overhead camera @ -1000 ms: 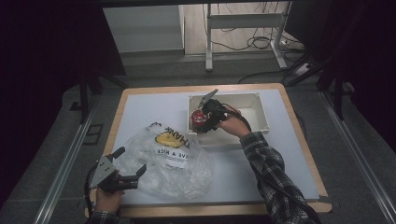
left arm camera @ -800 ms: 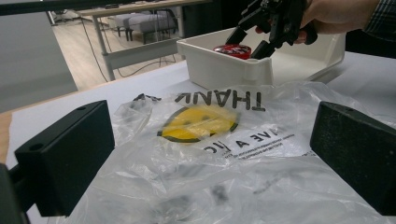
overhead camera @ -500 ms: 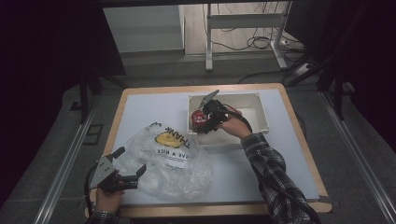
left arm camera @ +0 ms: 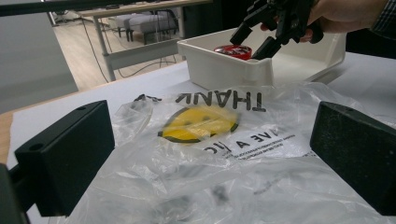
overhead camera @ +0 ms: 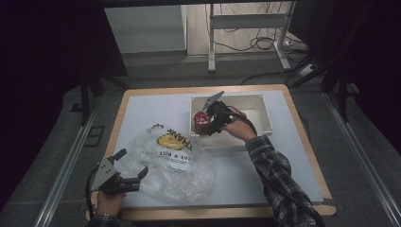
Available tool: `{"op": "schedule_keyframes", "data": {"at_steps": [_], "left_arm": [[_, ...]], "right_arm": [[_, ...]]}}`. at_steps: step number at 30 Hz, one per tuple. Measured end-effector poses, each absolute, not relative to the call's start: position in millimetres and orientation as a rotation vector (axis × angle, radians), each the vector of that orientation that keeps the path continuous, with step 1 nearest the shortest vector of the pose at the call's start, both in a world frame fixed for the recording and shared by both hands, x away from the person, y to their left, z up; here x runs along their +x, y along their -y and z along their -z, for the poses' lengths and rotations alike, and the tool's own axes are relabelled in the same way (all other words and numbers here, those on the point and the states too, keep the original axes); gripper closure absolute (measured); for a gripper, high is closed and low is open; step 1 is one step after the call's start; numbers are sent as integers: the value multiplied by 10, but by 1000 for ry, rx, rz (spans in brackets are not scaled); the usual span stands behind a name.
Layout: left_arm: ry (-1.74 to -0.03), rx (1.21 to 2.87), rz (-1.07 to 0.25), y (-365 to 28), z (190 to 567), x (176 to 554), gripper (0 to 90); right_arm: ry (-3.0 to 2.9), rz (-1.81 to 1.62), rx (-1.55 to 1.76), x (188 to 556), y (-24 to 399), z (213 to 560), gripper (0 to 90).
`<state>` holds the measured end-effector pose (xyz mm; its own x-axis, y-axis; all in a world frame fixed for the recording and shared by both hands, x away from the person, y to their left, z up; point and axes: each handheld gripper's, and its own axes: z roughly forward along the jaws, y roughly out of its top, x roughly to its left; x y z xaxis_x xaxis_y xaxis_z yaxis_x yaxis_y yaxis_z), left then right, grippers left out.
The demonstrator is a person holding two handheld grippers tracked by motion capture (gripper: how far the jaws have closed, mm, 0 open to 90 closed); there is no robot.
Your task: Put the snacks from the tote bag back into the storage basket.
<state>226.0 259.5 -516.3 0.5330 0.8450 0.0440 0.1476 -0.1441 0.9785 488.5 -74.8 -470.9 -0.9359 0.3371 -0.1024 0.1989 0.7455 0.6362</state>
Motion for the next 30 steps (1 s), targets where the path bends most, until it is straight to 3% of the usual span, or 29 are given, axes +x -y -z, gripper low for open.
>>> {"op": "schedule_keyframes", "data": {"at_steps": [30], "left_arm": [[-859, 1630, -761, -2587, 5165, 2259, 0]], "right_arm": [[-2712, -1031, 438, 4721, 870, 4733, 38]]}}
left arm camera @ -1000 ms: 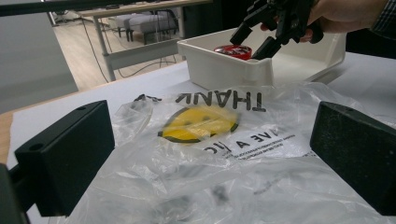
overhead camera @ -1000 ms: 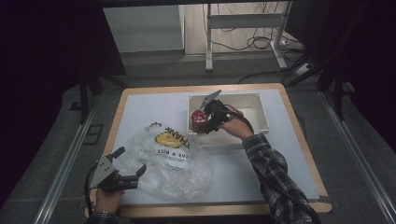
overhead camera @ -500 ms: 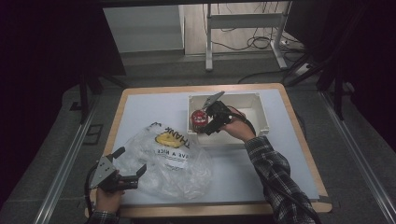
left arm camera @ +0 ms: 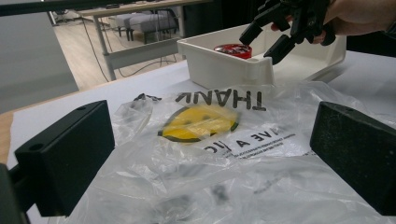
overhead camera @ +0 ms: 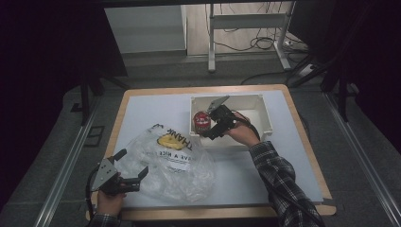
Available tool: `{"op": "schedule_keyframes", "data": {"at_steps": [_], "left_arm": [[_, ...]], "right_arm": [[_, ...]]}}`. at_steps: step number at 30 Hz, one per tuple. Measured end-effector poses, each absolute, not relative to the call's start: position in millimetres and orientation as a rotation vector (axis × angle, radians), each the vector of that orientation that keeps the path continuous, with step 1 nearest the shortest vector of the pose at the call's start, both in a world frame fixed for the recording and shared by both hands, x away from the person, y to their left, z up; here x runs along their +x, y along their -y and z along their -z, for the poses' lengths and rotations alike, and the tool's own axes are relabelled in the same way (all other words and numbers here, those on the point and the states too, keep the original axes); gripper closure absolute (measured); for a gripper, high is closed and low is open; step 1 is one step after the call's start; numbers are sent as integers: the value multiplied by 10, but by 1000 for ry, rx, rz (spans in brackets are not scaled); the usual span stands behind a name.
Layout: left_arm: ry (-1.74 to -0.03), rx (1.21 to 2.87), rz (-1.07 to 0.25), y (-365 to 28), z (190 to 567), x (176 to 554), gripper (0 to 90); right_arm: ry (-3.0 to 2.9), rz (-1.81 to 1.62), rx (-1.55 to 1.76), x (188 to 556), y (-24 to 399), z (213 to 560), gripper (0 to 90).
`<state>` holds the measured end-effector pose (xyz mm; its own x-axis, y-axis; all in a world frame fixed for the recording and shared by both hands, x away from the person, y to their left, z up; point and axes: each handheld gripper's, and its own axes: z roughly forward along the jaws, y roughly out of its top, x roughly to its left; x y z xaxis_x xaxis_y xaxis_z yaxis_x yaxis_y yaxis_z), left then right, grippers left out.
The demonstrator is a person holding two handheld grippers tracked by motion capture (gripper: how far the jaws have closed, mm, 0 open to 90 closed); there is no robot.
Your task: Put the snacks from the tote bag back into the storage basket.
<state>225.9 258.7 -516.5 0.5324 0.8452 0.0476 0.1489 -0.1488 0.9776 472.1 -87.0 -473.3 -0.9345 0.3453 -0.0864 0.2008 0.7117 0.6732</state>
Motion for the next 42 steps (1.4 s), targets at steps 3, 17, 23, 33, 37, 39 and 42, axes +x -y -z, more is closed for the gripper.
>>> {"op": "schedule_keyframes", "data": {"at_steps": [3, 17, 23, 33, 37, 39, 42], "left_arm": [[-859, 1631, -761, -2587, 5166, 2260, 0], [-857, 1630, -762, -2585, 5165, 2257, 0], [-854, 1628, -764, -2582, 5165, 2256, 0], [-854, 1632, -764, -2580, 5167, 2257, 0], [-854, 1633, -764, -2580, 5167, 2258, 0], [-855, 1632, -764, -2580, 5167, 2257, 0], [-855, 1633, -764, -2580, 5167, 2258, 0]], "right_arm": [[-2711, -1036, 436, 4710, 881, 4736, 38], [-2701, -1053, 442, 4637, 929, 4735, 38], [-2698, -1060, 446, 4615, 953, 4736, 38], [-2686, -1076, 448, 4569, 993, 4726, 38], [-2680, -1081, 444, 4544, 1010, 4717, 38], [-2677, -1088, 446, 4531, 1021, 4713, 38], [-2672, -1105, 450, 4513, 1044, 4709, 38]]}}
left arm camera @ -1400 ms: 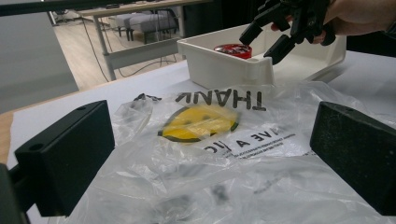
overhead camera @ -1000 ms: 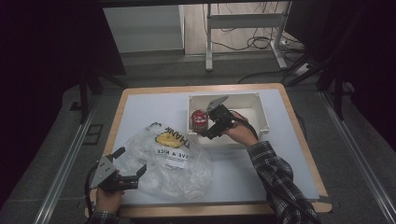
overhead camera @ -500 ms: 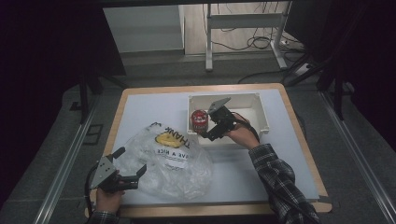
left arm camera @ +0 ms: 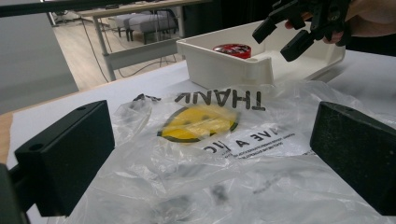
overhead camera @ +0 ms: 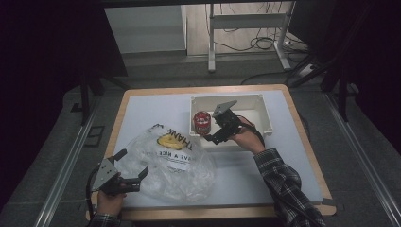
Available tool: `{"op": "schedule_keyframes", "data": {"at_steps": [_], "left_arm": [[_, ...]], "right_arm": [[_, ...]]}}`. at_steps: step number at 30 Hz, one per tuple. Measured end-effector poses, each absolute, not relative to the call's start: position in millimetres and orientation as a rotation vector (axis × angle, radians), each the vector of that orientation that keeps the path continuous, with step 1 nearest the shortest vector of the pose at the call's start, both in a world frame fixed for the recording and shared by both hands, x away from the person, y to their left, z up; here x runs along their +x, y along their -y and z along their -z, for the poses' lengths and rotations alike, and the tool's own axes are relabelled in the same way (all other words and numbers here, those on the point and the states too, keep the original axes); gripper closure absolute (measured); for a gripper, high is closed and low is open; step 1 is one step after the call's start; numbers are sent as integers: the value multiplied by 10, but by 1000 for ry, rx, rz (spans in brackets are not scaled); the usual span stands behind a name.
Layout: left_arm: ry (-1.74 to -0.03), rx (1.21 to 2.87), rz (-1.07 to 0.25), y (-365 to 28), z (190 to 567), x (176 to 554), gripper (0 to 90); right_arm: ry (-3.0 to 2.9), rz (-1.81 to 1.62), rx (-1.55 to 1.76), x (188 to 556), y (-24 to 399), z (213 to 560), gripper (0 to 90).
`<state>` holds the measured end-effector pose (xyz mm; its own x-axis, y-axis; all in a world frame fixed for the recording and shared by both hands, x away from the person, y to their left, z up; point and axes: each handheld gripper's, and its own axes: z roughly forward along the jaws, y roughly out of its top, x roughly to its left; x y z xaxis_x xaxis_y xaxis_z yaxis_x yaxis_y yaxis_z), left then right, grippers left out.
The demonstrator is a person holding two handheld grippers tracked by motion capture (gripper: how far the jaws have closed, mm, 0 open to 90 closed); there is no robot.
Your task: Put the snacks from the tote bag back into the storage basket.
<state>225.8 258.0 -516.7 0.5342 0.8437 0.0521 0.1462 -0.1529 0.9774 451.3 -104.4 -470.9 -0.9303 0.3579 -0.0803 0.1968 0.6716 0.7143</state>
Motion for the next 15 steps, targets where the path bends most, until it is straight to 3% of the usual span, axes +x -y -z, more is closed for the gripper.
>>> {"op": "schedule_keyframes", "data": {"at_steps": [15], "left_arm": [[-854, 1634, -764, -2580, 5168, 2258, 0]], "right_arm": [[-2666, -1115, 465, 4458, 1116, 4738, 38]]}}
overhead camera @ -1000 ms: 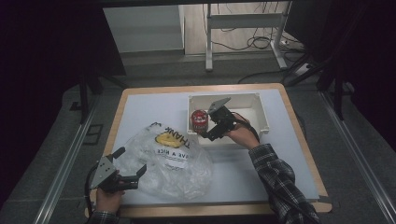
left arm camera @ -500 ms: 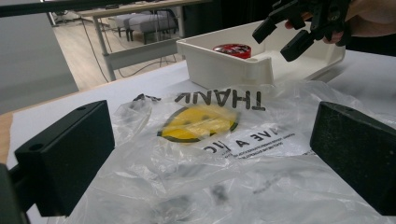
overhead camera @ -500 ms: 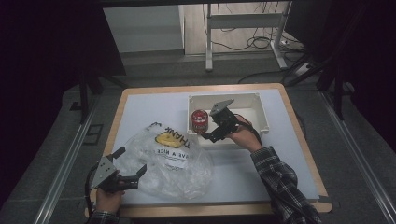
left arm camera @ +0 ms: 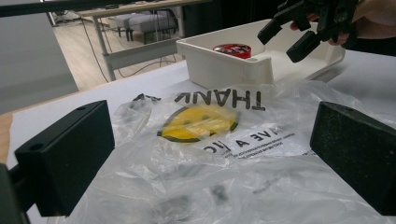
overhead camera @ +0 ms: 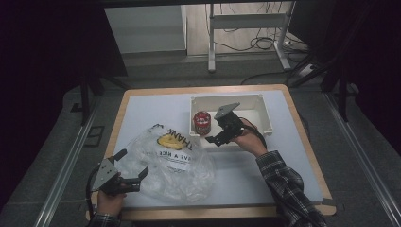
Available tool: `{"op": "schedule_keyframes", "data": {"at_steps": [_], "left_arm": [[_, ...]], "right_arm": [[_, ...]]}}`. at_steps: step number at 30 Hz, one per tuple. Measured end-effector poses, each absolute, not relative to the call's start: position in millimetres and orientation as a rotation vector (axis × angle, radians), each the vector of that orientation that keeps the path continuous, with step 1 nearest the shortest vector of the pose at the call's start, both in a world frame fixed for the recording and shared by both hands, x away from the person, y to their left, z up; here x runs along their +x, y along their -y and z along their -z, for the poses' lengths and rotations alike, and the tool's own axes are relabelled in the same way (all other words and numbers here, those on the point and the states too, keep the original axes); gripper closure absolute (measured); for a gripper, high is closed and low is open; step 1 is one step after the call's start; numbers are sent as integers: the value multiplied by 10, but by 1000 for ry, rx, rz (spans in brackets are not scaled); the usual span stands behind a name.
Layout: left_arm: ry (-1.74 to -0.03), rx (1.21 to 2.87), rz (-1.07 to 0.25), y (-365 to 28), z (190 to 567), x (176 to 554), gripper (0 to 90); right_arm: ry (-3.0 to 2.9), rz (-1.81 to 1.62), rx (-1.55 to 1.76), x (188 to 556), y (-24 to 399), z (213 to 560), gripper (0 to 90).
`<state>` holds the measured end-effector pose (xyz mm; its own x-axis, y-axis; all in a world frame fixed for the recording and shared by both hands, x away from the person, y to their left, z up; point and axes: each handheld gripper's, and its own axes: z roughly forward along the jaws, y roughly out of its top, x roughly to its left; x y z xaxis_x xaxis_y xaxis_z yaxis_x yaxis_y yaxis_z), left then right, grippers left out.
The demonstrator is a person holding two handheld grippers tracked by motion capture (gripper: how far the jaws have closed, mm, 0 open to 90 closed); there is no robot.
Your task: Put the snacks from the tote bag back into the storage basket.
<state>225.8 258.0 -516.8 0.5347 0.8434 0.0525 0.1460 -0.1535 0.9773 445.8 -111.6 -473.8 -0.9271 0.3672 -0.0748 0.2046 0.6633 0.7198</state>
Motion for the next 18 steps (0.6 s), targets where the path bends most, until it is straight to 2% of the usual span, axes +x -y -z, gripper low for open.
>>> {"op": "schedule_keyframes", "data": {"at_steps": [18], "left_arm": [[-852, 1630, -763, -2581, 5165, 2254, 0]], "right_arm": [[-2656, -1137, 499, 4373, 1212, 4770, 38]]}}
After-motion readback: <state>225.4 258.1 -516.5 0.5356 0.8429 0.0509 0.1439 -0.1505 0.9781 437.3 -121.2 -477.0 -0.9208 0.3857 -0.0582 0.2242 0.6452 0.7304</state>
